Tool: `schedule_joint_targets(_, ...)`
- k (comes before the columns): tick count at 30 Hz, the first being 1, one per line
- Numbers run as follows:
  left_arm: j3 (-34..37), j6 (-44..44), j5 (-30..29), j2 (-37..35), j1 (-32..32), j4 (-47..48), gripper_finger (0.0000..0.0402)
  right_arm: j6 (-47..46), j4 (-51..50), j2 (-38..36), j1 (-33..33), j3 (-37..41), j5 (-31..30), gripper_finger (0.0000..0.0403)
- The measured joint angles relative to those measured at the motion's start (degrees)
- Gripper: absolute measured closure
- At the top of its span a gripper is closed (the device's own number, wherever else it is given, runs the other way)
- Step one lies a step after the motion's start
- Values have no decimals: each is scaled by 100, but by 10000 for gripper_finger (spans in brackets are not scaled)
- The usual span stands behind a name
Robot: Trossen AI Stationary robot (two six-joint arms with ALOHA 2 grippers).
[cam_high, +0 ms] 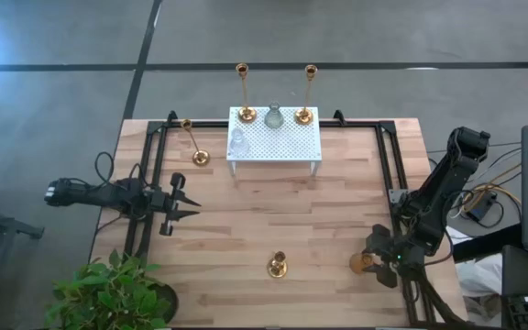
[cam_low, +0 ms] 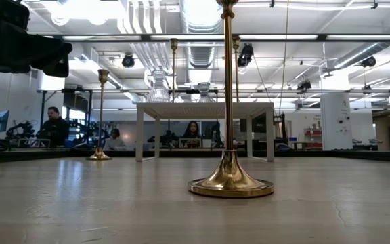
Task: Pick & Place candle stick holders
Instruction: Put the orange glass candle holder on the shelf
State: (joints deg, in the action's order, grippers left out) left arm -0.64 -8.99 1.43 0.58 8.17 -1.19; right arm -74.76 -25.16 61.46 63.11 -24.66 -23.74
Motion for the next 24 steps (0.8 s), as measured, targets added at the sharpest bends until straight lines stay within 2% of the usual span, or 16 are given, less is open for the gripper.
schedule_joint_targets(8,0,-2,1,0,-1,0,305,-50,155,152,-2,59,-597,180)
schedule_joint_targets(18,0,-2,0,0,1,0,305,-77,143,246,-4,76,-1707,284)
schedule_joint_targets(24,0,-2,0,0,0,0,305,-330,150,240,-3,76,-2351,284)
